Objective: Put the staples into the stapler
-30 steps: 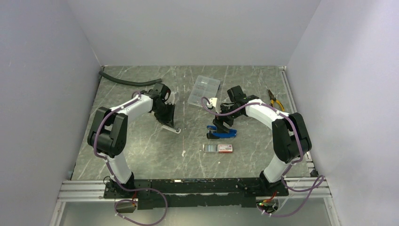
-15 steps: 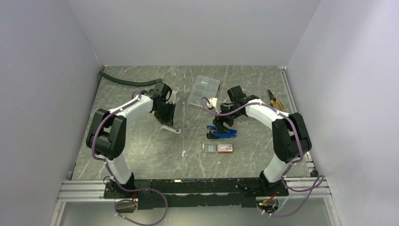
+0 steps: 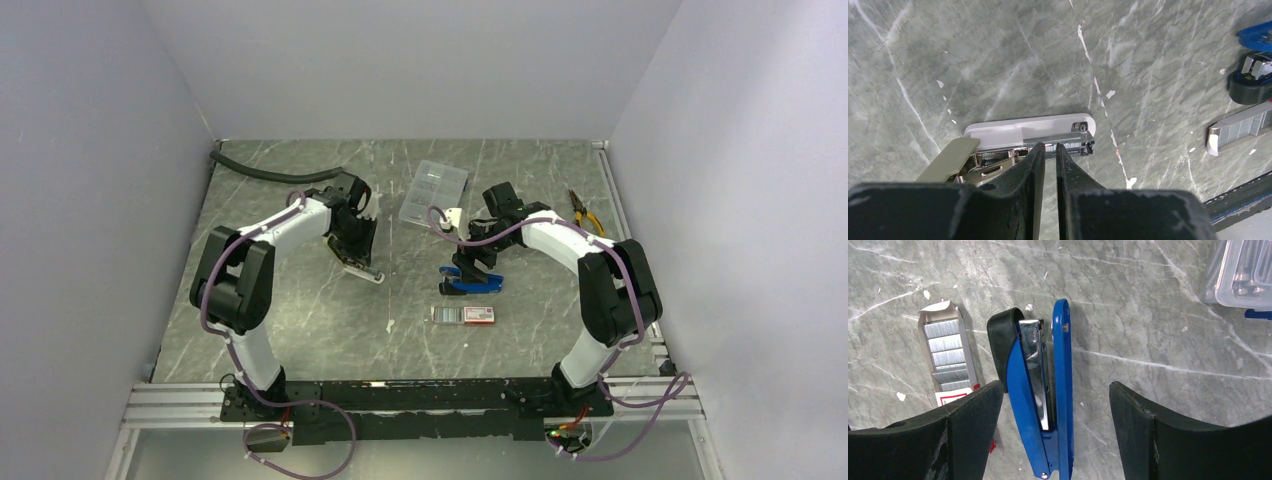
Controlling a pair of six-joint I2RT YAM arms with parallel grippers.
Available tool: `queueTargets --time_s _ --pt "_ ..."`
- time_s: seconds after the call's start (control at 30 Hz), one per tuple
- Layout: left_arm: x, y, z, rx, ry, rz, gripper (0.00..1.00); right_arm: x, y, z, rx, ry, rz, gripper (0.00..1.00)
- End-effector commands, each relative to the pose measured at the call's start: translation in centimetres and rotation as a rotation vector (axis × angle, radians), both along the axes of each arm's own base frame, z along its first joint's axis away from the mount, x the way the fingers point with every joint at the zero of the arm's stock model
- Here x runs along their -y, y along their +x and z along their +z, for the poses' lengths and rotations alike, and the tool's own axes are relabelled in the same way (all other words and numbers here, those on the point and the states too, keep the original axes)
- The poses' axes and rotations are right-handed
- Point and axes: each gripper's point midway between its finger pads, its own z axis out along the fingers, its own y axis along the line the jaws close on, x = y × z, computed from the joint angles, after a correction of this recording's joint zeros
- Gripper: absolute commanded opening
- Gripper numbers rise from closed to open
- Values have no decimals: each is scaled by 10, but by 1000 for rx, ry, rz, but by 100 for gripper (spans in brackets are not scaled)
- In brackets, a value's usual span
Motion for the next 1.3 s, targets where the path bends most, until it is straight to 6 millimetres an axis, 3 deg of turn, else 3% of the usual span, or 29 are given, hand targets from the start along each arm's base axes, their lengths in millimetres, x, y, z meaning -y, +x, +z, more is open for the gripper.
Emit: queueTargets --time_s 0.0,0.6,1.27 --pt "3 7 6 32 12 -28 18 -2 4 9 36 12 18 81" --pt "3 6 -2 17 34 -36 17 -1 4 8 34 8 17 81" --pt "2 2 7 60 24 -53 18 -1 4 7 26 6 18 81"
